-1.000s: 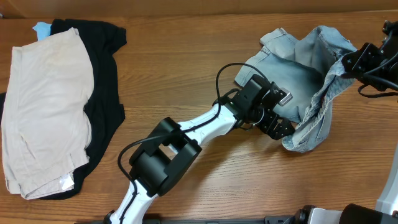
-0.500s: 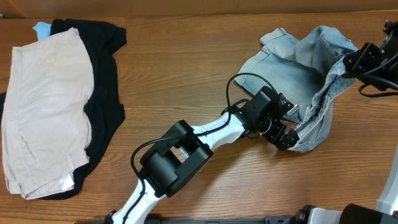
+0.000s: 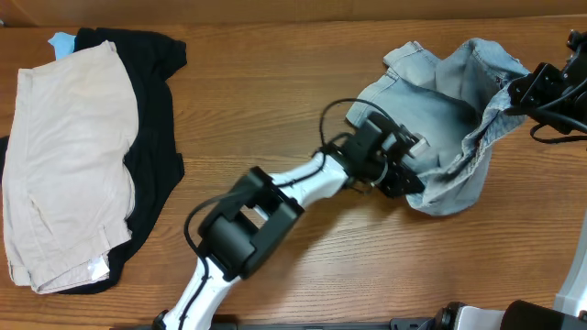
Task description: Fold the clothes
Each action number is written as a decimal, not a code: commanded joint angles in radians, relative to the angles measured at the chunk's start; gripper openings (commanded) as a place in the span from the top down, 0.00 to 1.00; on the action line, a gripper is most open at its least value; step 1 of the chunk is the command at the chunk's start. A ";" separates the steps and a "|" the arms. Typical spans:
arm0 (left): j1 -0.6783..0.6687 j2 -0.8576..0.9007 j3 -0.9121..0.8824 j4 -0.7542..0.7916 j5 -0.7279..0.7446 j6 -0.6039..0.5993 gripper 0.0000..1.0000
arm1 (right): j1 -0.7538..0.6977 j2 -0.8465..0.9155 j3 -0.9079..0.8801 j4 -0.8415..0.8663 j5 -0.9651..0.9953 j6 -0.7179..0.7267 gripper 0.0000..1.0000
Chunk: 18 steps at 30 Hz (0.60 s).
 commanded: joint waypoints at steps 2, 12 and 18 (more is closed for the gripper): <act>0.131 -0.023 0.021 0.004 0.211 -0.148 0.96 | 0.002 -0.015 0.008 0.011 0.001 -0.005 0.96; 0.372 -0.232 0.026 -0.043 0.184 -0.048 0.96 | 0.002 -0.015 0.008 0.006 -0.019 -0.004 0.96; 0.404 -0.485 0.026 -0.401 -0.266 0.201 0.96 | 0.029 -0.015 0.008 0.007 -0.062 -0.004 0.96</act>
